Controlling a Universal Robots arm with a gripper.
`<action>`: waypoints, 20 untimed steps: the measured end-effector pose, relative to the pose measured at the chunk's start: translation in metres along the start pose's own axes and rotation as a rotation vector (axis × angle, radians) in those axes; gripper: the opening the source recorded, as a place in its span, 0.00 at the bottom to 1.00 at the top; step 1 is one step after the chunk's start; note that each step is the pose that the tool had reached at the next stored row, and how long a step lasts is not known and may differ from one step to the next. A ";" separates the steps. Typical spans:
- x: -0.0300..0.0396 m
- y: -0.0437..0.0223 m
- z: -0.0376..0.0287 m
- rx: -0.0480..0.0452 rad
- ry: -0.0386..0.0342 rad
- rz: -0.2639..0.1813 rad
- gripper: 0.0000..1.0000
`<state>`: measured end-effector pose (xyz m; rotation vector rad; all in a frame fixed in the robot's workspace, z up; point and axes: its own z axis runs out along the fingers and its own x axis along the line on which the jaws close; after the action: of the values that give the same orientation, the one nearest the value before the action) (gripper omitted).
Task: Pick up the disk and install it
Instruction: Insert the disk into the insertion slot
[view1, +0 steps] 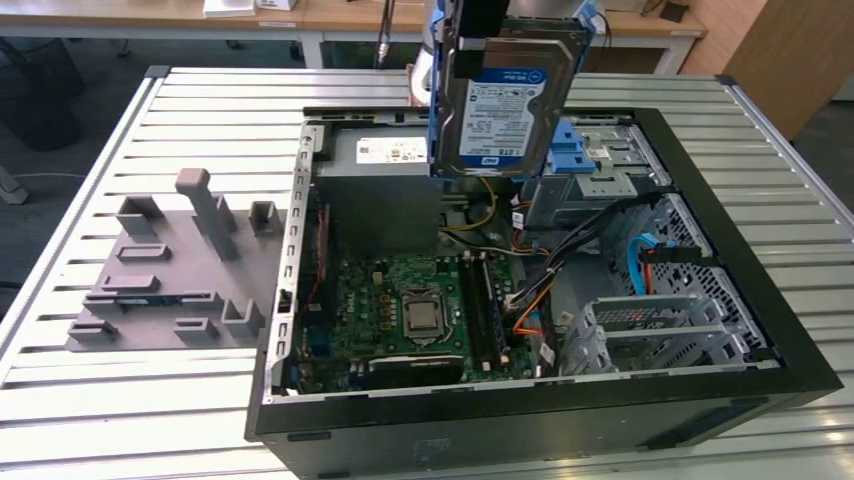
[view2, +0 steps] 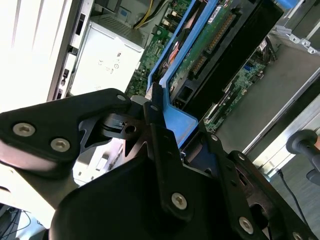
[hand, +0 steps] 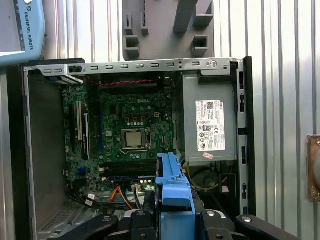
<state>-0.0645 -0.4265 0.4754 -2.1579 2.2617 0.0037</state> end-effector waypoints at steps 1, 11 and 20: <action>0.0008 0.0000 0.0000 0.0000 0.0000 0.000 0.36; 0.0096 -0.0019 0.0000 -0.0001 -0.0001 0.000 0.36; 0.0105 -0.0100 0.0001 -0.0036 0.0002 0.000 0.36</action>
<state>-0.0550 -0.4374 0.4753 -2.1595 2.2638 0.0076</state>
